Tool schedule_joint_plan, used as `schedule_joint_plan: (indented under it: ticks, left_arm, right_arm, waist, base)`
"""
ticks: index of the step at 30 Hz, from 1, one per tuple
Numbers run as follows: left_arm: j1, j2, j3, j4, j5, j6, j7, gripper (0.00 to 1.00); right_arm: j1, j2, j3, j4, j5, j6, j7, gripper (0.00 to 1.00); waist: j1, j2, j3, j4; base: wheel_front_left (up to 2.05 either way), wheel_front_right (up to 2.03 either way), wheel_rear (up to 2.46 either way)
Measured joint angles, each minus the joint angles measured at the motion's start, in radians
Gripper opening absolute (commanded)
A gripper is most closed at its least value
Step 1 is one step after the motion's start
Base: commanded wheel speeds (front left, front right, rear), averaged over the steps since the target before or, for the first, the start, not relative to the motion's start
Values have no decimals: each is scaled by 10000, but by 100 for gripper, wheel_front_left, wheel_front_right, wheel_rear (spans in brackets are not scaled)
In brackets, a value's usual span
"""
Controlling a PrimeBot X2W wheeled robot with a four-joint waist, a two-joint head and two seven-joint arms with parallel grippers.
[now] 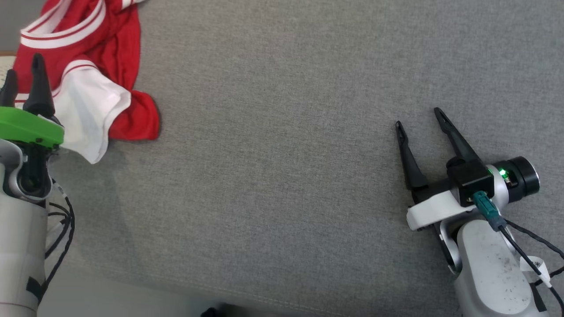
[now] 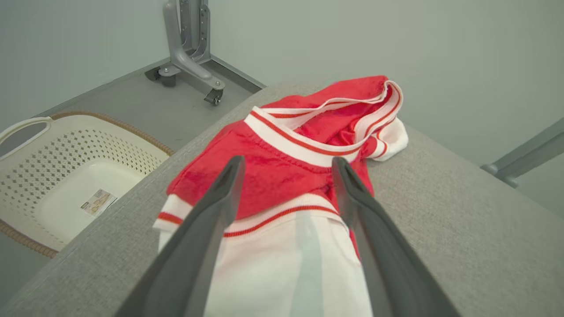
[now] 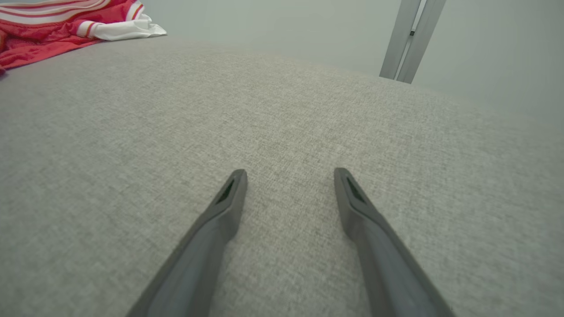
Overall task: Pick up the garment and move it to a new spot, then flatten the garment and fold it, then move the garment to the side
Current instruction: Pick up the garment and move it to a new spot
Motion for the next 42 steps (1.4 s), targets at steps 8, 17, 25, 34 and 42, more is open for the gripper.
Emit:
schedule_joint_plan:
  ticks: [8, 17, 25, 34, 42]
  left_arm:
    - [-927, 188, -698, 2240, -418, -2, 477, 100]
    - [-983, 552, -1776, 2215, -729, -2, 305, 0]
    - [-1177, 1801, -2742, 1375, 451, -2, -1118, 0]
    - [-1165, 2577, -3662, -1561, 1014, -2, -863, 0]
    - [-769, 3816, -3522, -5375, 782, 560, 667, 0]
  right_arm:
    - [-103, 8, 477, -796, 25, 8, 247, 100]
    - [106, -102, 476, -828, 280, 2, 454, 100]
    - [454, -40, 506, 44, 807, -2, 199, 100]
    - [855, 15, 878, 677, 2069, -2, 38, 100]
    - [1416, 29, 895, 397, 2782, -2, 31, 100]
  waist:
    - [0, 0, 818, -522]
    - [0, 0, 533, -703]
    - [0, 1, -372, -710]
    - [0, 1, -1811, -996]
    - [0, 0, -2757, -1787]
  base:
    - [0, 0, 0]
    - [0, 0, 0]
    - [0, 0, 0]
    - [0, 0, 0]
    - [0, 0, 0]
